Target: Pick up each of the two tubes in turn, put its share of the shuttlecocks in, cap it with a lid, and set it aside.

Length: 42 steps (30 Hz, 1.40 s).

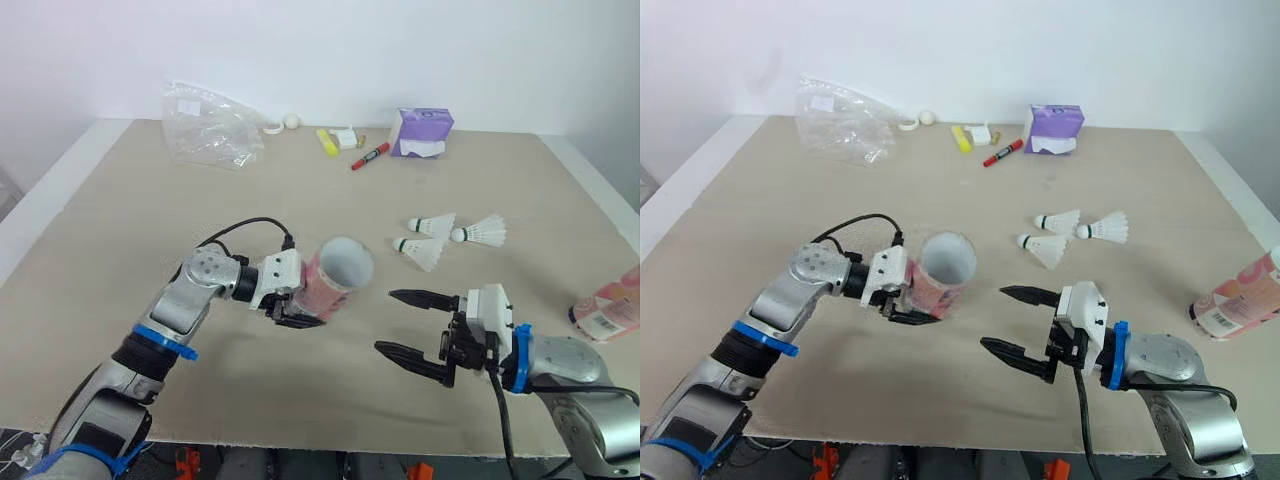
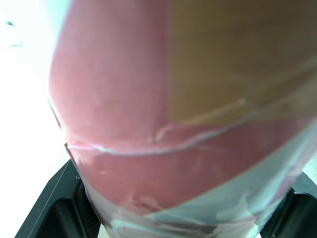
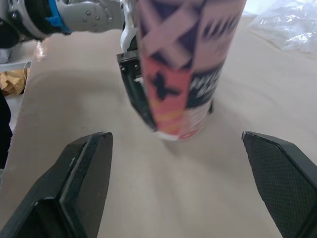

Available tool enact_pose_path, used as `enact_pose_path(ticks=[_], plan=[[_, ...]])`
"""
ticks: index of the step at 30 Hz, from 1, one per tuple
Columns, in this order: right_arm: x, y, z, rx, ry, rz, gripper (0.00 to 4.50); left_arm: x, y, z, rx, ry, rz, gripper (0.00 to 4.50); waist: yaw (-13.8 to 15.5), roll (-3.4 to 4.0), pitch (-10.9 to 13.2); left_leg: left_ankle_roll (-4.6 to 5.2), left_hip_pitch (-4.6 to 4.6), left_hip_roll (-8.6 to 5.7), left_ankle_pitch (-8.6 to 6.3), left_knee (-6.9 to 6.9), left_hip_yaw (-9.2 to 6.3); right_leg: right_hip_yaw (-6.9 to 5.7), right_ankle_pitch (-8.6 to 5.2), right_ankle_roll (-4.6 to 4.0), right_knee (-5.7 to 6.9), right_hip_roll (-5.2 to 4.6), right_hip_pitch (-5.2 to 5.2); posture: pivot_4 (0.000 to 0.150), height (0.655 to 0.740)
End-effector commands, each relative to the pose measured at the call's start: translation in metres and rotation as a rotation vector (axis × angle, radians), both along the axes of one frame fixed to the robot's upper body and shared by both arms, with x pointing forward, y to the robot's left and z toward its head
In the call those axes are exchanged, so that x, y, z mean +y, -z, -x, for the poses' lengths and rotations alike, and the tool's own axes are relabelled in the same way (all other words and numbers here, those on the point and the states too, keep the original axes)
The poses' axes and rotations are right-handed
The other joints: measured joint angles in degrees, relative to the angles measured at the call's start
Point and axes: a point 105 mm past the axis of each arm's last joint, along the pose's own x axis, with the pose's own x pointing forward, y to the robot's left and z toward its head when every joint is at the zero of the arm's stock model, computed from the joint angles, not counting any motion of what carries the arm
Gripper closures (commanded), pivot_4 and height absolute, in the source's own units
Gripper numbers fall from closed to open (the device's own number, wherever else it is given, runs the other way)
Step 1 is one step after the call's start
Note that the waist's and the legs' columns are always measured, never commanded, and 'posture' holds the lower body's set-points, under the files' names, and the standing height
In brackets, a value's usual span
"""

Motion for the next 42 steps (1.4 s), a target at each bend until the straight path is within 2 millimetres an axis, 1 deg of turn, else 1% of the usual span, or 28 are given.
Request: enact_pose_path(ticks=[1,4,9,16,18,19,21,22,24,27,30,33,38,42], plan=[[0.002,-0.008,0.005,-0.055,-0.020,0.012,0.00,-0.006,-0.013,0.004,-0.042,0.065,-0.062,0.96,0.0,0.00,0.0,0.00,0.00,0.00,0.00,0.00,0.00,0.01,0.00,0.00,0.00,0.01,0.00,0.150,0.7400],[0.000,-0.005,0.007,-0.052,-0.011,0.012,0.00,-0.010,-0.009,0.004,-0.072,0.092,-0.149,0.96,0.0,0.00,0.0,0.00,-0.02,-0.02,0.00,0.00,0.01,0.05,-0.04,0.04,0.00,0.00,0.00,0.150,0.7400],[-0.002,-0.001,0.008,-0.049,0.003,0.015,0.00,-0.013,-0.001,0.006,-0.066,0.094,-0.220,0.96,0.0,0.00,0.0,0.01,-0.03,-0.02,-0.01,-0.01,0.00,0.07,-0.08,0.07,0.00,0.01,0.00,0.150,0.7400],[-0.003,0.000,0.006,-0.045,0.032,-0.005,0.00,-0.018,0.005,0.006,-0.071,0.074,-0.256,0.96,0.1,0.01,0.0,0.01,0.01,-0.02,-0.01,0.02,0.00,0.08,-0.07,0.08,0.00,0.01,0.04,0.150,0.7400],[-0.009,-0.003,-0.001,-0.037,0.094,-0.049,0.00,-0.020,0.005,0.007,-0.067,0.074,-0.258,0.96,0.1,0.01,0.0,0.01,0.01,-0.03,-0.01,0.04,-0.03,0.07,-0.07,0.08,0.00,0.01,0.07,0.150,0.7400],[-0.016,-0.005,-0.007,-0.030,0.145,-0.076,0.00,-0.020,0.005,0.008,-0.067,0.075,-0.258,0.96,0.1,0.02,0.0,0.01,0.01,-0.04,-0.01,0.07,-0.04,0.07,-0.06,0.08,0.00,0.00,0.08,0.150,0.7400],[-0.032,-0.006,-0.019,-0.015,0.251,-0.104,0.00,-0.022,0.005,0.008,-0.067,0.077,-0.257,0.96,0.1,0.02,0.0,0.01,0.00,-0.06,-0.01,0.12,-0.03,0.08,-0.05,0.11,0.00,-0.04,0.11,0.150,0.7400],[-0.044,-0.005,-0.028,-0.007,0.330,-0.106,0.00,-0.023,0.004,0.009,-0.067,0.078,-0.254,0.96,0.1,0.02,0.0,0.01,0.00,-0.09,-0.01,0.15,-0.02,0.10,-0.04,0.13,0.00,-0.06,0.11,0.150,0.7400],[-0.060,-0.004,-0.040,0.002,0.439,-0.098,0.00,-0.023,0.004,0.009,-0.067,0.078,-0.253,0.96,0.1,0.02,0.0,0.03,-0.01,-0.13,0.00,0.20,0.02,0.12,-0.01,0.17,0.00,-0.12,0.12,0.150,0.7400],[-0.078,-0.004,-0.059,0.026,0.576,-0.104,0.00,-0.024,0.004,0.010,-0.066,0.084,-0.253,0.96,0.1,0.05,0.0,0.05,-0.01,-0.14,0.00,0.19,0.01,0.14,0.00,0.16,0.00,-0.12,0.12,0.150,0.7400],[-0.086,-0.002,-0.074,0.053,0.647,-0.104,0.00,-0.024,0.005,0.011,-0.067,0.088,-0.254,0.96,0.1,0.11,-0.1,0.05,-0.02,-0.13,0.00,0.18,-0.02,0.13,-0.01,0.15,0.01,-0.09,0.11,0.150,0.7400],[-0.087,0.002,-0.086,0.084,0.682,-0.116,0.00,-0.026,0.005,0.013,-0.066,0.093,-0.252,0.96,0.1,0.12,-0.1,0.05,-0.03,-0.14,0.00,0.17,-0.02,0.14,-0.01,0.15,0.01,-0.09,0.11,0.150,0.7400],[-0.083,0.008,-0.098,0.127,0.681,-0.119,0.00,-0.028,0.004,0.015,-0.063,0.095,-0.248,0.96,0.1,0.14,-0.1,0.10,-0.05,-0.18,-0.02,0.17,-0.01,0.18,-0.01,0.17,0.01,-0.10,0.11,0.150,0.7400],[-0.076,0.009,-0.106,0.160,0.676,-0.140,0.00,-0.025,0.005,0.015,-0.060,0.089,-0.251,0.96,0.1,0.14,-0.1,0.13,-0.05,-0.20,-0.04,0.18,0.02,0.24,0.00,0.20,0.01,-0.11,0.10,0.150,0.7400]])
